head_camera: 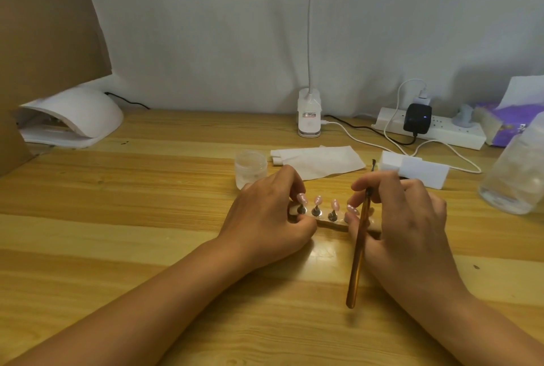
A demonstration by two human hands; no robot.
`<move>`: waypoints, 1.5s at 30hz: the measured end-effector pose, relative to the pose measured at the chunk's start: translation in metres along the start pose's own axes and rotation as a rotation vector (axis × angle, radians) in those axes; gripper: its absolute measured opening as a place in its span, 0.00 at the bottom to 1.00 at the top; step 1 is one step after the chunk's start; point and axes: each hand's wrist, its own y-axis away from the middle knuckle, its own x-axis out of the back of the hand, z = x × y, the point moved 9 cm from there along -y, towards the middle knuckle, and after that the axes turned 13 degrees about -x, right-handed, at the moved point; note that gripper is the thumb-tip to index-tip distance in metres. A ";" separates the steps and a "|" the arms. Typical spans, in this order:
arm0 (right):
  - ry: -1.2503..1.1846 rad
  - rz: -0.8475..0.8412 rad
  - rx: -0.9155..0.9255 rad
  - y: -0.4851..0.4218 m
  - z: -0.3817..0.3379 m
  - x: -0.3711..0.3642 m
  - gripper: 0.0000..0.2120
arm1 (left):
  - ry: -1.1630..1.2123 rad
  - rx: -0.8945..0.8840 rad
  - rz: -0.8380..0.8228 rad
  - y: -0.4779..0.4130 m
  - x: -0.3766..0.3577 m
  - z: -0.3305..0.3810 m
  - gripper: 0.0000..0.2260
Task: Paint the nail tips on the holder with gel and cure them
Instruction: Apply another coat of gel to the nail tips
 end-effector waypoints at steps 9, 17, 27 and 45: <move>-0.025 0.007 0.019 0.000 -0.001 0.001 0.25 | 0.040 0.028 0.028 0.000 0.002 -0.003 0.12; -0.127 -0.058 0.011 0.000 -0.003 -0.002 0.23 | 0.002 0.032 0.052 -0.003 0.002 -0.009 0.14; -0.177 -0.259 -0.012 0.001 0.000 -0.020 0.25 | -0.028 0.054 0.105 -0.001 0.006 -0.014 0.17; -0.389 -0.324 -0.025 0.002 0.000 -0.020 0.22 | 0.133 -0.242 -0.043 0.001 -0.004 0.026 0.17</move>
